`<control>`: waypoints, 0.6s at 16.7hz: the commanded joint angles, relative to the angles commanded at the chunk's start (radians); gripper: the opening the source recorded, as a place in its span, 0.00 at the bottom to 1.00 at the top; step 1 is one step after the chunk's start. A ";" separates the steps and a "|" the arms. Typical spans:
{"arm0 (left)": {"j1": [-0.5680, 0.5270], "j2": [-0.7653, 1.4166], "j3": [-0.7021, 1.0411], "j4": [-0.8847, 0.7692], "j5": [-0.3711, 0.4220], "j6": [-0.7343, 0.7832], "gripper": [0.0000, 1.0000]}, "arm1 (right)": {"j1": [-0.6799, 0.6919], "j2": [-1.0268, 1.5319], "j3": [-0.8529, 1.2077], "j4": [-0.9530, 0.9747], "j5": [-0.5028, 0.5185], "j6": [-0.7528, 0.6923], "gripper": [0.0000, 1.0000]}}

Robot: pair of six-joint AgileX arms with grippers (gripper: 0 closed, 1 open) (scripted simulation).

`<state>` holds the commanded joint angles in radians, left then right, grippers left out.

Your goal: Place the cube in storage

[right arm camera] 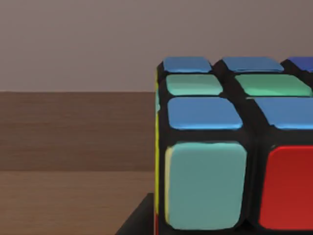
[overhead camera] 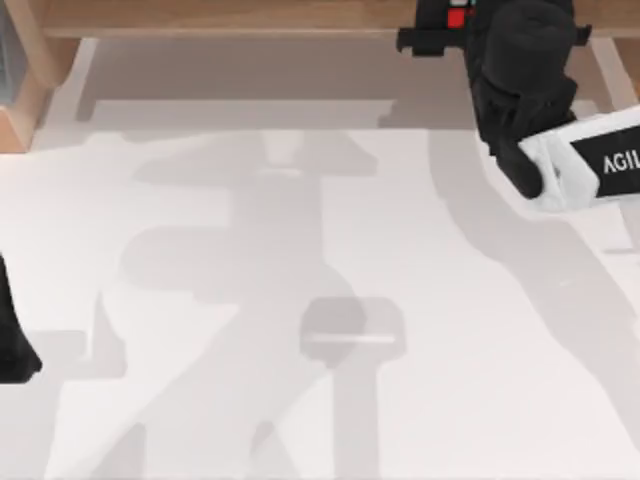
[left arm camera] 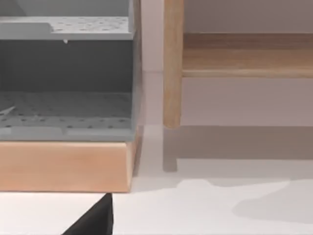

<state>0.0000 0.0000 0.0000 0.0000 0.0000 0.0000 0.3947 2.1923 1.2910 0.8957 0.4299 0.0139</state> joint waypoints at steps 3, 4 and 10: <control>0.000 0.000 0.000 0.000 0.000 0.000 1.00 | 0.000 0.000 0.000 0.000 0.000 0.000 0.00; 0.000 0.000 0.000 0.000 0.000 0.000 1.00 | 0.000 0.000 0.000 0.000 0.000 0.000 0.00; 0.000 0.000 0.000 0.000 0.000 0.000 1.00 | 0.003 -0.002 0.000 0.000 0.000 0.002 0.00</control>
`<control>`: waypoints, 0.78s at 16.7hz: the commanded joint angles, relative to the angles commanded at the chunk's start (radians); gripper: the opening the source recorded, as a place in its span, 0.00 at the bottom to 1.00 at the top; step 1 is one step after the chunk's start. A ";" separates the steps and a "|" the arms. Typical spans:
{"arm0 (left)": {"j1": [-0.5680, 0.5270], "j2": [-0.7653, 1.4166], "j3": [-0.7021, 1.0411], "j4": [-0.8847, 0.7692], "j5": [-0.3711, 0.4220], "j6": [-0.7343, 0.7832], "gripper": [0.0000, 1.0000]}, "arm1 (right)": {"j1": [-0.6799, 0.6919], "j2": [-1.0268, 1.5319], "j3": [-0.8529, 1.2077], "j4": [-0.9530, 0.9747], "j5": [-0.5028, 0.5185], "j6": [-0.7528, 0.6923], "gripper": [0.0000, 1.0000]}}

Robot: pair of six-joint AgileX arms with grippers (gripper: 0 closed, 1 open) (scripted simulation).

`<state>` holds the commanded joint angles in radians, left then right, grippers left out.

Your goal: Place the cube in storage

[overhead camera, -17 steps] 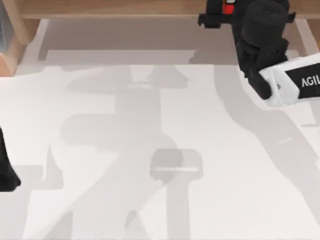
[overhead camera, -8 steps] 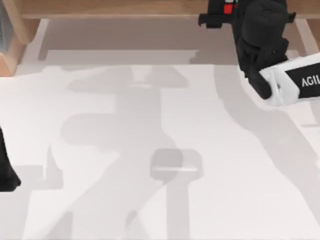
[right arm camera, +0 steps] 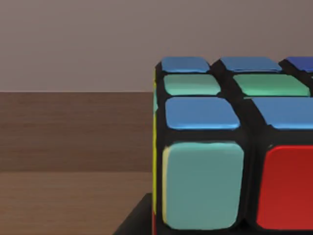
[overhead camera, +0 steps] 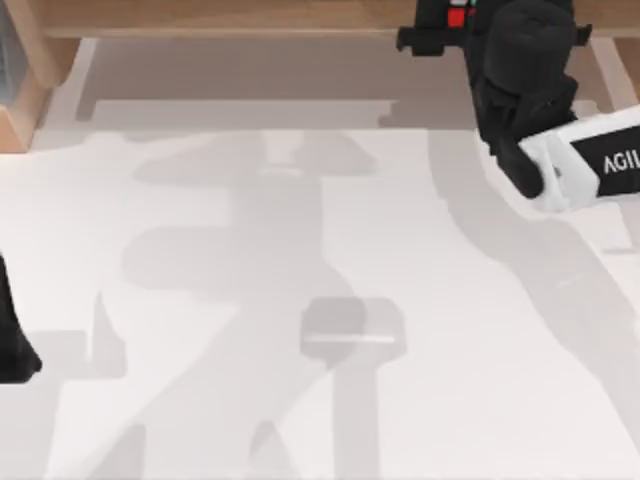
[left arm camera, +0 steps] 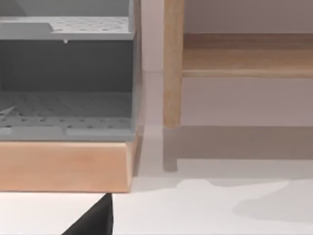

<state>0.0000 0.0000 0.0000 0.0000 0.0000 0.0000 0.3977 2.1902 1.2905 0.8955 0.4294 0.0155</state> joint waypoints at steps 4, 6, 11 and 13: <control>0.000 0.000 0.000 0.000 0.000 0.000 1.00 | 0.005 -0.045 -0.045 -0.023 0.013 0.000 0.00; 0.000 0.000 0.000 0.000 0.000 0.000 1.00 | 0.016 -0.087 -0.067 -0.028 0.017 0.000 0.00; 0.000 0.000 0.000 0.000 0.000 0.000 1.00 | 0.014 -0.098 -0.069 -0.028 0.017 0.003 0.00; 0.000 0.000 0.000 0.000 0.000 0.000 1.00 | 0.013 -0.097 -0.065 -0.031 0.016 0.004 0.00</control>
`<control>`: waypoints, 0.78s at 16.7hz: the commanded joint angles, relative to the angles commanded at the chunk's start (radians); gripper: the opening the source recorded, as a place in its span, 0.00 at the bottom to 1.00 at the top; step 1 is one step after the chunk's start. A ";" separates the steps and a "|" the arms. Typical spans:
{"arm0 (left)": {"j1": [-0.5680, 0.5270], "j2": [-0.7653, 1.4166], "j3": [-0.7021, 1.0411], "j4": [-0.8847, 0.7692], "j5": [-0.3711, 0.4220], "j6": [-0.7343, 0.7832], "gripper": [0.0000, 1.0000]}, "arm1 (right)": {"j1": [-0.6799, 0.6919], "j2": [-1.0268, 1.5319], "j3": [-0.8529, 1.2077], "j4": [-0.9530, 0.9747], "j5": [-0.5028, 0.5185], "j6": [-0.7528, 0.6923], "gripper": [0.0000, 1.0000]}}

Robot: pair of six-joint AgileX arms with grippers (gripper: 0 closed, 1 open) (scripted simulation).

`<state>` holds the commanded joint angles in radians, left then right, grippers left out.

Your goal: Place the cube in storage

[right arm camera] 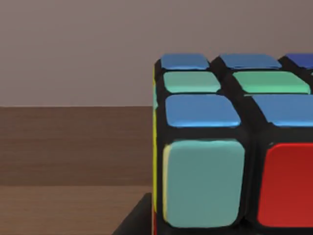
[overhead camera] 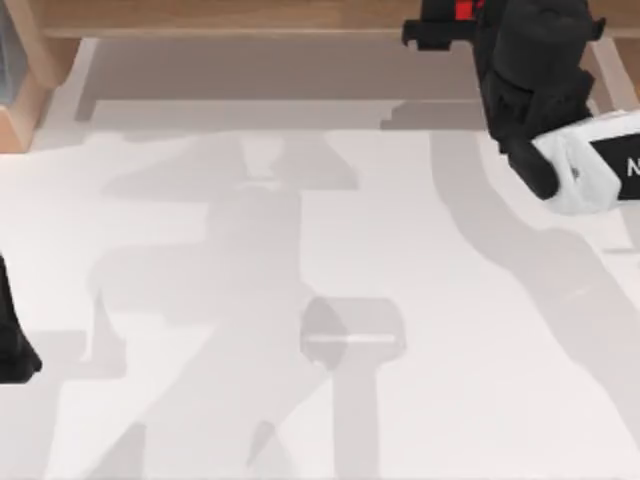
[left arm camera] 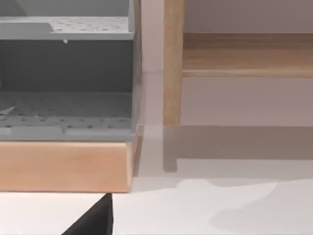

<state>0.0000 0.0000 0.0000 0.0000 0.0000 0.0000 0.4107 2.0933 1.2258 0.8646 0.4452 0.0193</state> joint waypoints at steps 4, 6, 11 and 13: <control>0.000 0.000 0.000 0.000 0.000 0.000 1.00 | -0.024 0.011 0.069 -0.072 -0.025 0.024 0.00; 0.000 0.000 0.000 0.000 0.000 0.000 1.00 | -0.040 0.020 0.125 -0.142 -0.050 0.045 0.00; 0.000 0.000 0.000 0.000 0.000 0.000 1.00 | -0.053 0.030 0.300 -0.414 -0.144 0.112 0.00; 0.000 0.000 0.000 0.000 0.000 0.000 1.00 | -0.047 0.027 0.378 -0.560 -0.192 0.138 0.00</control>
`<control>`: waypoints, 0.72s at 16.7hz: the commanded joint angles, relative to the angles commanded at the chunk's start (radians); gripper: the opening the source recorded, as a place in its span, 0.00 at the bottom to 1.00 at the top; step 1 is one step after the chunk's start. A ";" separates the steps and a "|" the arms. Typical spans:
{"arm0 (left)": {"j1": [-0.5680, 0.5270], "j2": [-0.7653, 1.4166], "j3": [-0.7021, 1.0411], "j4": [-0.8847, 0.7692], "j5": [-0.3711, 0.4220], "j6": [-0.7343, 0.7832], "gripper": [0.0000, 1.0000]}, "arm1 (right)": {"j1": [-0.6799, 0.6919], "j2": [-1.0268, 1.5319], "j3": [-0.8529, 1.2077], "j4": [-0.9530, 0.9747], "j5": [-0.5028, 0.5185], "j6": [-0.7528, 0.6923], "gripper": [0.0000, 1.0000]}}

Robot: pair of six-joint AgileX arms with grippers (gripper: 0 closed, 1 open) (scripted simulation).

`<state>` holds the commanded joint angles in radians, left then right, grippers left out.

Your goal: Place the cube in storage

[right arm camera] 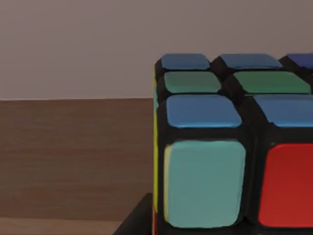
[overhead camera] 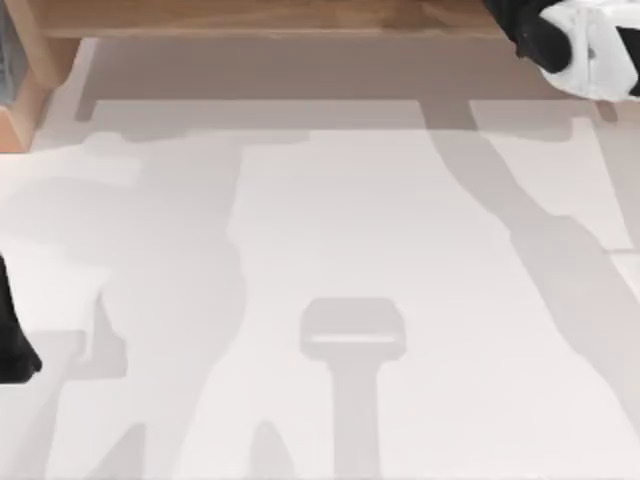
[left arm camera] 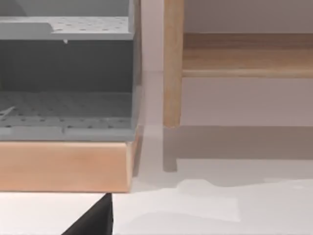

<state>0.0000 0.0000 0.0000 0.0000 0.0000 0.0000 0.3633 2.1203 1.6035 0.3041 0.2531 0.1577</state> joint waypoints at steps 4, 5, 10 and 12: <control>0.000 0.000 0.000 0.000 0.000 0.000 1.00 | 0.007 -0.008 0.161 -0.344 -0.098 0.039 0.00; 0.000 0.000 0.000 0.000 0.000 0.000 1.00 | 0.004 -0.010 0.203 -0.439 -0.121 0.044 0.00; 0.000 0.000 0.000 0.000 0.000 0.000 1.00 | -0.050 -0.013 0.423 -0.943 -0.216 0.018 0.00; 0.000 0.000 0.000 0.000 0.000 0.000 1.00 | -0.098 0.000 0.512 -1.148 -0.241 -0.015 0.00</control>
<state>0.0000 0.0000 0.0000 0.0000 0.0000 0.0000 0.2658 2.1204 2.1157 -0.8442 0.0124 0.1426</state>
